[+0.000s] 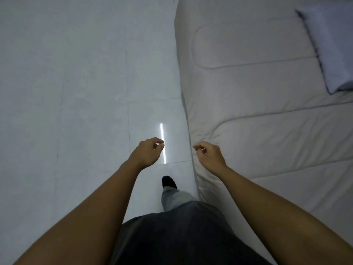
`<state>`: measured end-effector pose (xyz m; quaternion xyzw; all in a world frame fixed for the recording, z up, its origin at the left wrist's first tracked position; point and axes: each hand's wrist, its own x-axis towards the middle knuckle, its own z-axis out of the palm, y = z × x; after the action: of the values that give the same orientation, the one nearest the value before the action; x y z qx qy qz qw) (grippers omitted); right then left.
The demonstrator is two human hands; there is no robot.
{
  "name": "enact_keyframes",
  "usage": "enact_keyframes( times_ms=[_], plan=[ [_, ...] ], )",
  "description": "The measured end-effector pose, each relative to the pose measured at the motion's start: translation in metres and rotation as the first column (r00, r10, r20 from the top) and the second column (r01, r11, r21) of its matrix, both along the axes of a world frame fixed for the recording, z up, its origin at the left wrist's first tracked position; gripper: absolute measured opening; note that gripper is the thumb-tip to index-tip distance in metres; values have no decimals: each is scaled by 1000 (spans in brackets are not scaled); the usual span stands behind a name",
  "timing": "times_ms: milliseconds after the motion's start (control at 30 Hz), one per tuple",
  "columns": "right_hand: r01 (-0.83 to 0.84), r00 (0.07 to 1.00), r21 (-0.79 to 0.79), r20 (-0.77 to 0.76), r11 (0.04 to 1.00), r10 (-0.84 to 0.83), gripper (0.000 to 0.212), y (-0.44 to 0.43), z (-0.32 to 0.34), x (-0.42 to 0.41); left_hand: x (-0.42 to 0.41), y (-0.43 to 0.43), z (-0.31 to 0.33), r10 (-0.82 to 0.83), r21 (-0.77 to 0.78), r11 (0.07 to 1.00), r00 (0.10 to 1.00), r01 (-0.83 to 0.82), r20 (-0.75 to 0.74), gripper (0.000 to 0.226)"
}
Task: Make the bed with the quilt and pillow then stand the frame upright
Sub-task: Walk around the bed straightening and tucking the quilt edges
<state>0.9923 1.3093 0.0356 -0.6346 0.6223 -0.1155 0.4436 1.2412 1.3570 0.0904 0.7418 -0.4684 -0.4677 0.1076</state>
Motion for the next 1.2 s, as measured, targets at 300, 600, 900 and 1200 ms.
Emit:
enact_keyframes(
  times_ms=[300, 600, 900, 1200],
  plan=[
    [112, 993, -125, 53, 986, -106, 28, -172, 37, 116, 116, -199, 19, -44, -77, 996, 993, 36, -107, 28],
    [329, 941, -240, 171, 913, -293, 27, -310, 75, 239, 221, -366, 50, -88, -166, 985, 960, 44, -266, 25],
    [463, 872, -211, 285, 861, -399, 26, -451, 79, 331, 282, -558, 56, -185, -229, 966, 936, 118, -300, 26],
    [539, 831, -176, 272, 824, -486, 24, -658, 47, 358, 316, -772, 47, -271, -175, 956, 935, 234, -231, 26]
  ],
)
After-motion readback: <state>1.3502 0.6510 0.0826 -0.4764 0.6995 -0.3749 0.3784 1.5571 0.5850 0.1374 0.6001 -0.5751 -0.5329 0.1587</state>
